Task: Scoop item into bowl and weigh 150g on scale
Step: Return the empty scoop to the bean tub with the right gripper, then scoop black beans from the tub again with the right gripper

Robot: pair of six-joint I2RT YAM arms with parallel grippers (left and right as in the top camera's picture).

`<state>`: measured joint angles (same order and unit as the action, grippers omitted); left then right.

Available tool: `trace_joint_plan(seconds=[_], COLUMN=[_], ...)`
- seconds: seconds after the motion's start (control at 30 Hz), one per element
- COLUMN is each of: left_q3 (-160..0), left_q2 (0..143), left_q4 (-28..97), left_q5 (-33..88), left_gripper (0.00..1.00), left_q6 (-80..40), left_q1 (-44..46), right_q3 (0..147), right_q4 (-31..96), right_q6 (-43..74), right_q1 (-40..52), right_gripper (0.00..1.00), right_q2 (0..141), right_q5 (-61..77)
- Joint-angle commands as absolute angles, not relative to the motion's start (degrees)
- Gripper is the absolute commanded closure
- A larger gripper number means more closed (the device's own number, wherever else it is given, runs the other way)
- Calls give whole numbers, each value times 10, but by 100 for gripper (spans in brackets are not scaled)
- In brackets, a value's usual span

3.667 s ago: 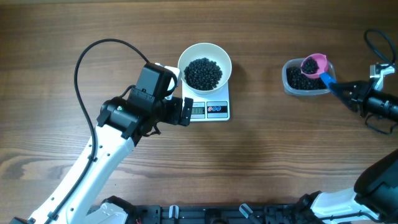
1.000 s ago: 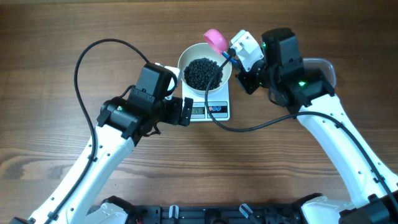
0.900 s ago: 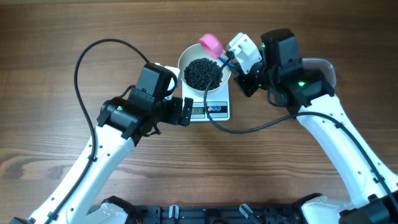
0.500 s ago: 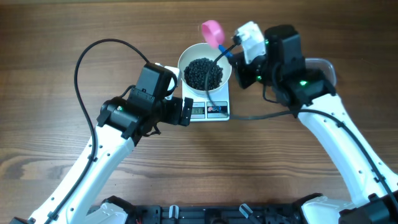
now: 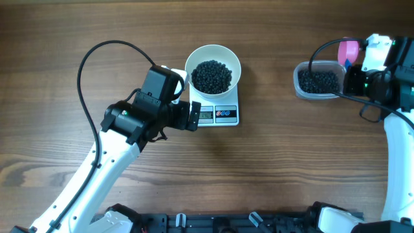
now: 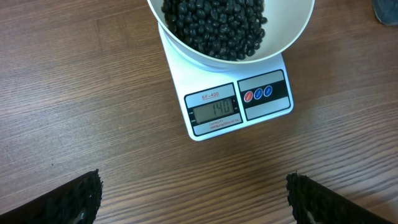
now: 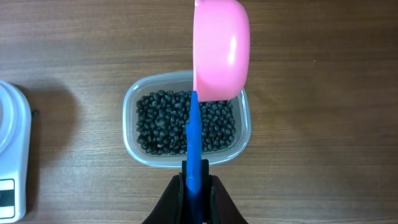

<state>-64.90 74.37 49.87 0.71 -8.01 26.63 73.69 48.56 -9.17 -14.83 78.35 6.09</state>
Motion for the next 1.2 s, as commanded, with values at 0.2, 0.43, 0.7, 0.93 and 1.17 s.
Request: trace_joint_plan(seconds=[0.2,0.43,0.7,0.93,1.17], left_q3=[-649,-649,-649,-649,-649], left_q2=[745,745,745,745,745], left_q4=[497,497,497,497,497], left_q5=[6,6,6,6,6], left_gripper=[0,0,0,0,0], left_q6=[-83,-83,-83,-83,-83], left_q1=[265,265,265,265,265], right_q3=[743,743,743,743,743], right_q4=[298,255,272,413,529], right_q6=[-135,-133,-96,-175,-175], right_q1=[-150,-150,-150,-150,-150], right_gripper=[95,96,96,96,96], right_q2=[797,861,854,786,812], right_q5=[8,47,133,168,158])
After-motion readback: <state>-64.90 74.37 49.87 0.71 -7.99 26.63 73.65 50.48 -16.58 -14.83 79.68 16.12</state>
